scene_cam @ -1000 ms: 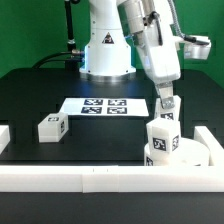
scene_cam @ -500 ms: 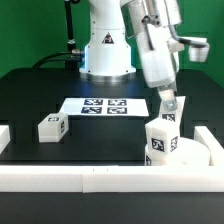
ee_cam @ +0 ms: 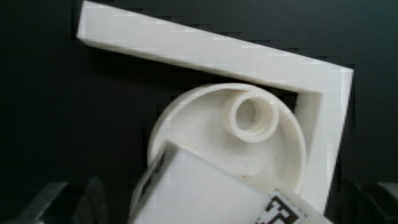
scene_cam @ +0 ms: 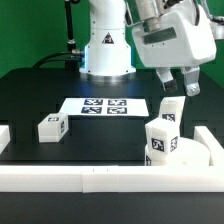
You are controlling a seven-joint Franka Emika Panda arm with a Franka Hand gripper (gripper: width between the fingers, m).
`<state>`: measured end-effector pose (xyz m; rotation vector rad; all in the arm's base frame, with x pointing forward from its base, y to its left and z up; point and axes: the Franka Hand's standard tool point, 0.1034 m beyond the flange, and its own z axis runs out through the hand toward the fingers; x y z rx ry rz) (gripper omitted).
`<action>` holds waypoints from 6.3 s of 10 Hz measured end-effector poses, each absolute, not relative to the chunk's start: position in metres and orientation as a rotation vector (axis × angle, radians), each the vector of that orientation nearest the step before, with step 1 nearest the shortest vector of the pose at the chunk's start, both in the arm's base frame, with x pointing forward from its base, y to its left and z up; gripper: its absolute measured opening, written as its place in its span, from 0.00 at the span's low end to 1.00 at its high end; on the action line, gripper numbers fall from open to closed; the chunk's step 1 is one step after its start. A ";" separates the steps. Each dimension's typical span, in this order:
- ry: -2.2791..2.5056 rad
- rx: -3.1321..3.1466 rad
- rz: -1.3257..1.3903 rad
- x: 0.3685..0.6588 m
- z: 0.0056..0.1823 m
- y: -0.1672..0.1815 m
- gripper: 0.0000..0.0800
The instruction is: Assemble stool
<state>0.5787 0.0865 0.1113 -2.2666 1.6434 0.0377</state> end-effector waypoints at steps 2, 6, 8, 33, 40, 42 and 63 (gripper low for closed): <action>1.385 -2.443 -0.015 0.578 0.110 0.086 0.81; 0.575 -2.814 -0.191 0.580 0.109 0.081 0.81; 0.259 -2.890 -0.225 0.579 0.107 0.079 0.81; -1.019 -2.919 -0.201 0.574 0.087 0.078 0.42; 0.309 -2.970 -0.262 0.590 0.087 0.084 0.42; 0.666 -2.871 -0.292 0.590 0.087 0.103 0.42; 2.394 -1.341 0.021 0.598 0.094 0.105 0.76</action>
Offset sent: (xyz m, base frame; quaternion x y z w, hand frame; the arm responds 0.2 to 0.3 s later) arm 0.0005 0.0108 0.0005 -0.0149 -0.0152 -0.4030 0.9149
